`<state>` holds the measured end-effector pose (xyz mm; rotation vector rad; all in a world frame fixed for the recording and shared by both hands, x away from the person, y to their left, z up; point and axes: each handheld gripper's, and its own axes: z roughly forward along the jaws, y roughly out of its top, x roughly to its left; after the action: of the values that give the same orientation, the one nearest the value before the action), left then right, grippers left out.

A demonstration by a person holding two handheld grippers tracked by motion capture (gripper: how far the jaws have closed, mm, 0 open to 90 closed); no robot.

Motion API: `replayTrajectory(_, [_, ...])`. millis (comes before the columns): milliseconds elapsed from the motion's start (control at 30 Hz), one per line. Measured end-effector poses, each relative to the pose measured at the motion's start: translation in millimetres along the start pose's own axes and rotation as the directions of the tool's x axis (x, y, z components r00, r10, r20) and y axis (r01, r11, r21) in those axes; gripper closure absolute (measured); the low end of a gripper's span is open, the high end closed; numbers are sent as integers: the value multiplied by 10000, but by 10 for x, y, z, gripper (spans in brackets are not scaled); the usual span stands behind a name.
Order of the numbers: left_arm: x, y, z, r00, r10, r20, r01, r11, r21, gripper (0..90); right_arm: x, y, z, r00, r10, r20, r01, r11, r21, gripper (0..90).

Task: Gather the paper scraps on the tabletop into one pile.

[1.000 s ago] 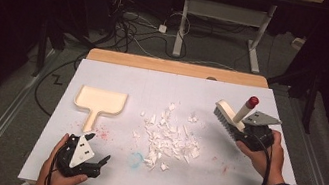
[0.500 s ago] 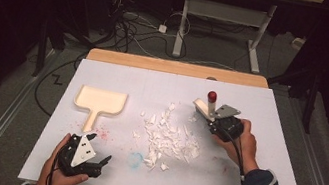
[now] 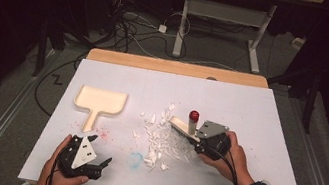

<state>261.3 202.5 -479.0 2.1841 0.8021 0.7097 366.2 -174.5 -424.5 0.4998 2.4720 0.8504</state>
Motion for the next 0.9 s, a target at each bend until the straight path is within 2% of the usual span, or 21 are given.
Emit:
replayTrajectory(33, [-1, 1, 0, 10000, 20, 12, -20, 10000, 9, 168, 20, 5, -68, 9999, -47, 159, 49, 9999, -134, 680])
replayTrajectory(100, [-2, 6, -1, 10000, 18, -8, -18, 10000, 6, 169, 14, 10, -103, 9998, -23, 178, 25, 9999, -159, 680])
replayTrajectory(200, [-2, 6, -1, 10000, 14, 3, -14, 10000, -4, 168, -75, 24, -232, 9994, 265, 238, -252, 9983, -517, 680])
replayTrajectory(233, [0, 5, 1, 10000, 14, 1, -14, 10000, 12, 168, -75, 24, -232, 9994, 265, 238, -252, 9983, -517, 680])
replayTrajectory(267, [1, 5, 1, 10000, 10, -7, -10, 10000, 29, 168, -95, 29, -254, 9986, 462, 275, -446, 9973, -575, 680])
replayTrajectory(400, [1, 2, 3, 10000, -33, 14, 33, 10000, 0, 168, -247, 50, -271, 9959, 622, 653, -584, 9965, -598, 679])
replayTrajectory(500, [1, 4, 3, 10000, -23, 32, 23, 10000, 7, 168, -365, 80, -204, 9914, 493, 1211, -446, 9981, -415, 680])
replayTrajectory(533, [1, 4, 3, 10000, -42, 33, 42, 10000, -2, 168, -365, 80, -204, 9914, 493, 1211, -446, 9981, -415, 680])
replayTrajectory(567, [1, 4, 4, 10000, -37, 34, 37, 10000, 10, 168, -452, 98, -136, 9872, 645, 1460, -604, 9977, -322, 680])
replayTrajectory(600, [2, 3, 4, 10000, -36, 34, 35, 10000, 26, 168, -452, 98, -136, 9872, 645, 1460, -604, 9977, -322, 680])
replayTrajectory(667, [10, 4, 7, 10000, 39, 12, -39, 10000, -53, 168, -535, 122, -57, 9821, 574, 1794, -551, 9983, -177, 680])
replayTrajectory(733, [10, 3, 9, 10000, 34, 15, -34, 10000, -55, 168, -664, 152, 95, 9764, 749, 2027, -728, 9972, -178, 679])
replayTrajectory(767, [11, 3, 8, 10000, 29, 20, -29, 10000, -53, 168, -664, 152, 95, 9764, 749, 2027, -728, 9972, -178, 679])
replayTrajectory(833, [12, 1, 7, 10000, 12, 26, -12, 10000, -68, 168, -728, 176, 215, 9727, 731, 2204, -728, 9973, -96, 680])
replayTrajectory(867, [13, 0, 6, 10000, 6, 27, -6, 10000, -69, 168, -764, 203, 345, 9674, 662, 2443, -679, 9977, -16, 680])
replayTrajectory(900, [14, 0, 6, 10000, 10, 21, -10, 10000, -66, 168, -764, 203, 345, 9674, 662, 2443, -679, 9977, -16, 680])
